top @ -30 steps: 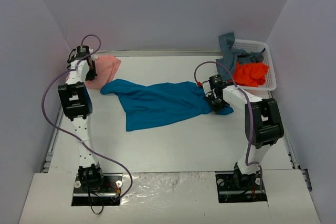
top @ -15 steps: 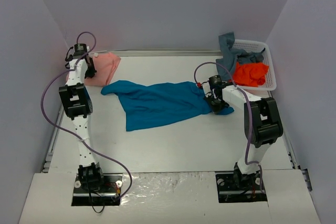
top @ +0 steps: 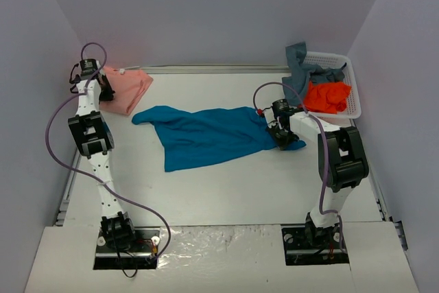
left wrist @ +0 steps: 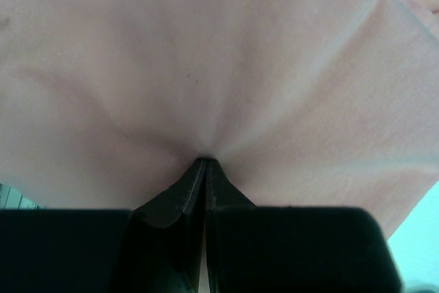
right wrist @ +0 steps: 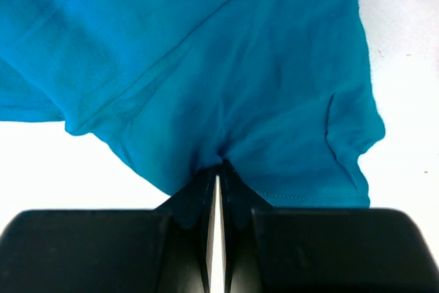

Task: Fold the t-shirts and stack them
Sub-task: Flatten out the tshirt

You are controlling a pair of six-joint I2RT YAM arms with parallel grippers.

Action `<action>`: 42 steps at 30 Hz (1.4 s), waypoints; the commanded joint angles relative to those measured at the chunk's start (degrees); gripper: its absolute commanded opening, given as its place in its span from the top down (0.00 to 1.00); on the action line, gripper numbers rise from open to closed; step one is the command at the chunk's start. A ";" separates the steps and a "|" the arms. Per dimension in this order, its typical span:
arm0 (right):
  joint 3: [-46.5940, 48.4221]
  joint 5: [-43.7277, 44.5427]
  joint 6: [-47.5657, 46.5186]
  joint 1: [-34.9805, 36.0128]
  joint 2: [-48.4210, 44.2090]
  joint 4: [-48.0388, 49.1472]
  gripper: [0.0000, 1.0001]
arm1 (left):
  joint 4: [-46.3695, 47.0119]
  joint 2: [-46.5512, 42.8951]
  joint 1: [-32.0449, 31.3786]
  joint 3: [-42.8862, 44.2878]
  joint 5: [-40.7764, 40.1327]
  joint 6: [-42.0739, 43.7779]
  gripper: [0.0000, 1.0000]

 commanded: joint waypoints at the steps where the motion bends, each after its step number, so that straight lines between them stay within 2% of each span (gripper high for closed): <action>1: -0.29 1.19 0.48 0.26 1.00 -1.94 1.00 | -1.59 1.62 0.76 1.69 1.75 -1.01 0.98; 5: -0.38 1.45 0.39 0.26 1.26 -1.94 1.00 | -1.94 0.40 0.68 0.90 4.29 -0.57 0.98; 7: -0.38 1.45 0.39 0.26 1.35 -1.94 1.00 | -1.15 -1.18 0.59 -2.17 4.91 0.40 0.97; 11: -0.29 1.37 0.30 0.35 1.00 -2.03 1.00 | 4.12 -10.05 0.24 -12.18 4.66 2.85 0.75; 13: -0.38 1.28 0.22 0.35 0.74 -2.03 1.00 | 7.72 -15.57 -0.29 -17.98 4.22 3.56 0.69; 14: -0.38 1.19 0.22 0.44 0.65 -2.03 1.00 | 8.86 -17.26 -0.38 -19.65 4.21 4.43 0.62; 19: -0.47 1.28 0.13 0.79 0.21 -2.03 1.00 | 11.07 -25.96 -2.40 -25.20 4.13 7.60 0.50; 25: -0.90 0.93 0.13 0.96 -1.72 -1.94 1.00 | 10.37 -26.25 -5.30 -25.91 1.14 11.56 0.45; 28: -1.08 0.57 0.13 0.88 -2.34 -1.86 1.00 | 8.35 -22.65 -5.91 -22.68 0.61 12.70 0.47; 29: -1.08 0.57 0.13 0.88 -2.51 -1.94 1.00 | 6.95 -21.59 -6.18 -21.70 0.35 12.97 0.52; 30: -1.08 0.57 0.13 0.88 -2.60 -1.94 1.00 | 6.42 -19.41 -6.27 -20.56 0.09 13.14 0.67; 33: -1.34 0.57 0.13 0.79 -2.95 -1.94 1.00 | 5.53 -16.76 -6.44 -18.18 -1.06 13.41 0.96; 37: -1.52 0.49 0.13 0.70 -2.87 -1.94 1.00 | 9.31 -17.54 -6.44 -21.33 -1.06 13.58 0.98; 42: -1.26 0.84 0.13 0.70 -1.99 -1.94 1.00 | 6.07 -15.52 -7.32 -19.41 -0.88 15.33 0.98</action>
